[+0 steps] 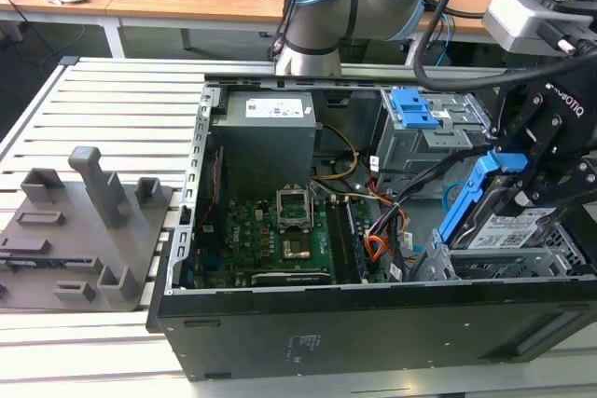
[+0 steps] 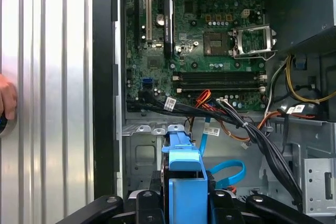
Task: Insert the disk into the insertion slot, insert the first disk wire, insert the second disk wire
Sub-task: 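Insert the disk into the insertion slot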
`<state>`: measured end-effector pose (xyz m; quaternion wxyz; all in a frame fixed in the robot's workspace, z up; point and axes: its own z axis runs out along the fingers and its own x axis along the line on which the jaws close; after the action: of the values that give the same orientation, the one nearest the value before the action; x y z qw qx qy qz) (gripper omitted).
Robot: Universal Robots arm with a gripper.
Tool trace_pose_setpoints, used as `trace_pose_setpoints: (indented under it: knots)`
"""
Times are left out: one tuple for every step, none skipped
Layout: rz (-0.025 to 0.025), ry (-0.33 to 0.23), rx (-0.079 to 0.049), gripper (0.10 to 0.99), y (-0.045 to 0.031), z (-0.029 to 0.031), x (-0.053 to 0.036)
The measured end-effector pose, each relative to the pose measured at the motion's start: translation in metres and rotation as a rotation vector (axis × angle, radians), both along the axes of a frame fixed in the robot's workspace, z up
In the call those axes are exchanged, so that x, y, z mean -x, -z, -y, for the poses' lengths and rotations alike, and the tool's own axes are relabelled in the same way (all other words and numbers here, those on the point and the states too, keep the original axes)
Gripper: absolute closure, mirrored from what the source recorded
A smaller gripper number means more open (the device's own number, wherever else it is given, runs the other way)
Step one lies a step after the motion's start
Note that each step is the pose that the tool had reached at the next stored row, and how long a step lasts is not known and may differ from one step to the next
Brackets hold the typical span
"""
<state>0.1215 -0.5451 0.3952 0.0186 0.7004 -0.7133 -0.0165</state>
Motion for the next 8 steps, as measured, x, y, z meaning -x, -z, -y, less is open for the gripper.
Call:
trace_pose_setpoints:
  knots:
    - [0.0,0.0,0.0,0.722,0.0018,0.0,0.0]
    - [0.0,0.0,0.0,0.722,0.0027,0.0,0.0]
    - [0.0,0.0,0.0,0.722,0.0029,0.0,0.0]
    - [0.0,0.0,0.0,0.722,0.0029,0.0,0.0]
    - [0.0,0.0,0.0,0.722,0.003,0.0,0.0]
    - [0.0,0.0,0.0,0.722,0.003,0.0,0.0]
    - [-0.0001,0.0,0.0,0.722,0.003,0.0,0.0]
    - [-0.0002,0.0,0.0,0.722,0.003,0.0,0.0]
